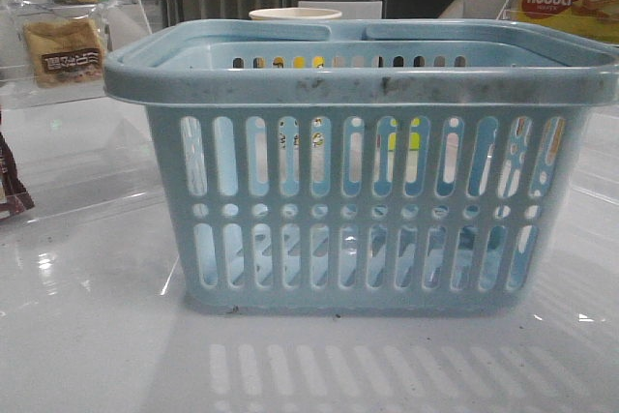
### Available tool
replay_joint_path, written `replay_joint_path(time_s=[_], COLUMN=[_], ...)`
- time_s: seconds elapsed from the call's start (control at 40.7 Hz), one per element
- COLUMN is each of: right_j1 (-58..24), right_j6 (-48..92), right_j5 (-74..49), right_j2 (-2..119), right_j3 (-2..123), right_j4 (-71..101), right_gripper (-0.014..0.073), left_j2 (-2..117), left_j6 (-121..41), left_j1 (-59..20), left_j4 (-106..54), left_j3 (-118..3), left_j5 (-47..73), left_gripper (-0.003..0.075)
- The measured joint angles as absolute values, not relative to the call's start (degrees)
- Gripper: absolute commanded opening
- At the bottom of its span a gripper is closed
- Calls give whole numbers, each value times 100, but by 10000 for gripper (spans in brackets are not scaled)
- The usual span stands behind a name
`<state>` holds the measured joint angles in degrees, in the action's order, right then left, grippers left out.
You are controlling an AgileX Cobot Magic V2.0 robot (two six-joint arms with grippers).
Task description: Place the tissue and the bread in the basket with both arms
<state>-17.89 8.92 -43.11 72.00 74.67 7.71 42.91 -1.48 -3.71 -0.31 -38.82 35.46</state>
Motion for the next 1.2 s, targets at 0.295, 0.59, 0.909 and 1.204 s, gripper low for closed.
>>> replay_joint_path(time_s=[0.295,0.59,0.909,1.204], right_j1=[-2522,-2522,-2522,-2522], right_j6=[925,925,925,925], right_j5=[-3831,-3552,-3740,-3962], right_j2=[7640,8400,8181,6659], right_j3=[6887,6848,6848,6397], right_j4=[850,850,850,850], right_gripper=[202,530,507,470], left_j2=[4291,4291,4291,4291], left_j6=[-148,-148,-148,-148], left_j1=[-371,-371,-371,-371], left_j4=[-31,-31,-31,-31], left_j3=[-3882,-3882,-3882,-3882], left_j5=[3440,3418,3405,3405], left_gripper=[476,476,476,476])
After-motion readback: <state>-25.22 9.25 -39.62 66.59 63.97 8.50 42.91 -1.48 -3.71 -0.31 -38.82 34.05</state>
